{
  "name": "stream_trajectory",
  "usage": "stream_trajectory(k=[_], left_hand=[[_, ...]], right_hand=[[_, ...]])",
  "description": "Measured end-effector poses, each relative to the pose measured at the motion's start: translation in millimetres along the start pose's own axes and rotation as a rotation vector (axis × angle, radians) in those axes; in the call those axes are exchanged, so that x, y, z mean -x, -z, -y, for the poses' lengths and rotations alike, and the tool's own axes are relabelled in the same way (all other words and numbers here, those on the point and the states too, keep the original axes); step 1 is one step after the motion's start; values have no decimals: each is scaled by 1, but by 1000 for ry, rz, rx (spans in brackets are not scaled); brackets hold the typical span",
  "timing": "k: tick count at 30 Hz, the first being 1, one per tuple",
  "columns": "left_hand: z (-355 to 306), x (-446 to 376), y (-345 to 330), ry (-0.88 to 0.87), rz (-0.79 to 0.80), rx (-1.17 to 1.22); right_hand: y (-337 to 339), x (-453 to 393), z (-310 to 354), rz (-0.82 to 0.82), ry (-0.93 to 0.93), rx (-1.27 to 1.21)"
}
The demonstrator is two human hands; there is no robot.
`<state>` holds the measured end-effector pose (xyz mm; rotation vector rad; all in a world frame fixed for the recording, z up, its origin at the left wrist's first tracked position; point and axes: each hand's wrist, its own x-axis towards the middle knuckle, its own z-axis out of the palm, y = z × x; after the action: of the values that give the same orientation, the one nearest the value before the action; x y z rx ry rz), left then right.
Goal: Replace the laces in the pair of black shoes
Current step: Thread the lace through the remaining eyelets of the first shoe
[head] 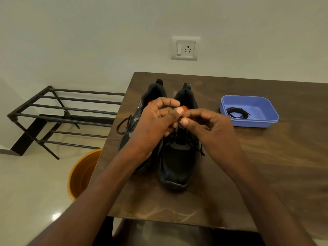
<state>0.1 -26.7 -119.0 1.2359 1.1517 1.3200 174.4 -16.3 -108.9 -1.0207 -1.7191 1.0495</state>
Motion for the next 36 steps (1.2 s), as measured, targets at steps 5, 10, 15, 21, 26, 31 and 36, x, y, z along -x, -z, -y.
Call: stream_trajectory(k=[5, 10, 15, 21, 26, 31, 36], left_hand=[[5, -4, 5, -41, -33, -85], [10, -7, 5, -76, -93, -194], [8, -5, -2, -131, -107, -228], [22, -6, 4, -349, -182, -721], [31, -2, -9, -291, -179, -924], [31, 1, -13, -146, -278, -925], [30, 4, -14, -80, -342, -851]], right_hand=[[5, -2, -16, -288, -86, 193], [1, -3, -31, -236, 56, 418], [-16, -10, -30, -157, 165, 277], [-12, -14, -37, -323, 53, 151], [-19, -17, -44, -326, 99, 325], [-18, -16, -48, -272, 104, 442], [-13, -18, -49, -235, 91, 505]])
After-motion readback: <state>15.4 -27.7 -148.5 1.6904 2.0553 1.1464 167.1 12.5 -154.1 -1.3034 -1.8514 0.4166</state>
